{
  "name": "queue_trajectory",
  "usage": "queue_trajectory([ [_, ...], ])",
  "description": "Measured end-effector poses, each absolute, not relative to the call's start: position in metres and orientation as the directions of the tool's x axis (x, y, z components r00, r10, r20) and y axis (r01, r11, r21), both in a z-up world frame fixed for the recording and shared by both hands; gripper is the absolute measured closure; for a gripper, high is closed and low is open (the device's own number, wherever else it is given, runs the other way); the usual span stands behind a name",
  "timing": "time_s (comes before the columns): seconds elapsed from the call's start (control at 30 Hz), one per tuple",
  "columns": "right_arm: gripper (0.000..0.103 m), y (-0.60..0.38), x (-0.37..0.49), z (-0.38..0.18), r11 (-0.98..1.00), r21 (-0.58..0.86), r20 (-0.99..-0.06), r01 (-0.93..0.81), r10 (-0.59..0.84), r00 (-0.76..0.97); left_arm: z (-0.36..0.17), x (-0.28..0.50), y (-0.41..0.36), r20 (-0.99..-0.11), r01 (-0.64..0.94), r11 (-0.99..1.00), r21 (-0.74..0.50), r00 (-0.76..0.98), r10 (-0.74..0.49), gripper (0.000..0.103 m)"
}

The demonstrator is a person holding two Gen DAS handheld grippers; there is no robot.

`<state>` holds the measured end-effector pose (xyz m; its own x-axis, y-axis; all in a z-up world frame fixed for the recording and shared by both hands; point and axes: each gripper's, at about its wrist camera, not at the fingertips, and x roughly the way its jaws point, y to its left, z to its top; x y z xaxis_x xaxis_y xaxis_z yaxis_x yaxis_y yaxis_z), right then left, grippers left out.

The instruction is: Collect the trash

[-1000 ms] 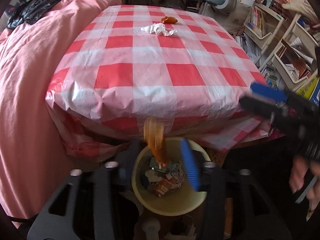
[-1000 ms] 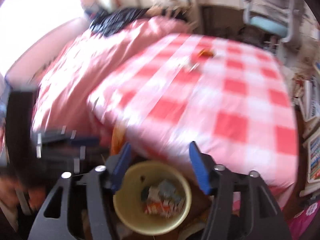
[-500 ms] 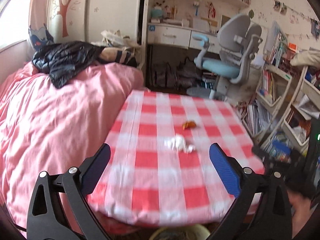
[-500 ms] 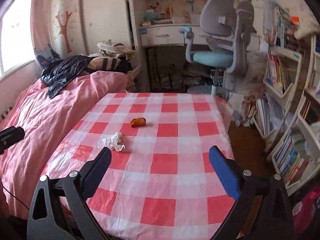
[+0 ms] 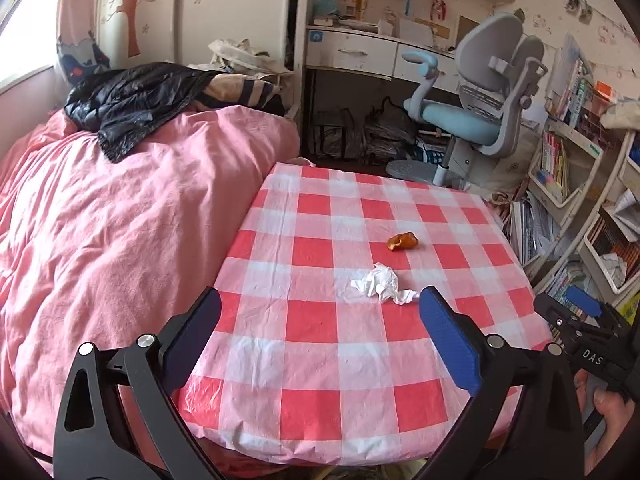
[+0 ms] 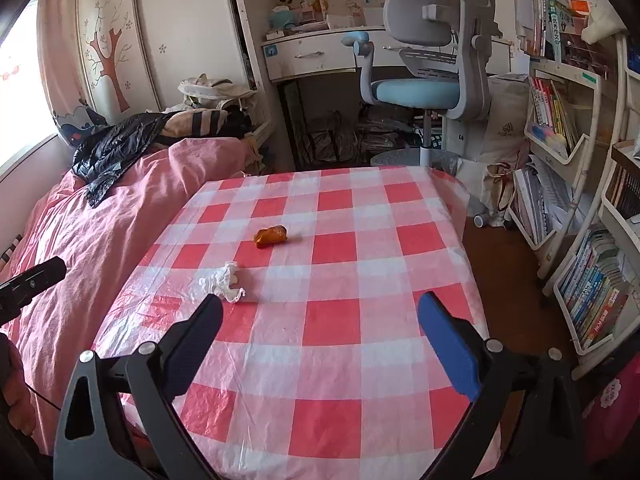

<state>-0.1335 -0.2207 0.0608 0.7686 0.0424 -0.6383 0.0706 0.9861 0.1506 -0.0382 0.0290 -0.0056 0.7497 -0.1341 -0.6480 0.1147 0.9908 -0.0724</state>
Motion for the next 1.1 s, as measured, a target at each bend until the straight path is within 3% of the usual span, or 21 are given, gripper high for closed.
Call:
queue_trajectory([
  [1.1,0.009,-0.223,-0.129,0.055,0.996,0.074,-0.663,0.049,0.013,0.748,-0.018,-0.032,0.018,-0.687,0.146,0.988,-0.053,0.712,-0.142,0.007],
])
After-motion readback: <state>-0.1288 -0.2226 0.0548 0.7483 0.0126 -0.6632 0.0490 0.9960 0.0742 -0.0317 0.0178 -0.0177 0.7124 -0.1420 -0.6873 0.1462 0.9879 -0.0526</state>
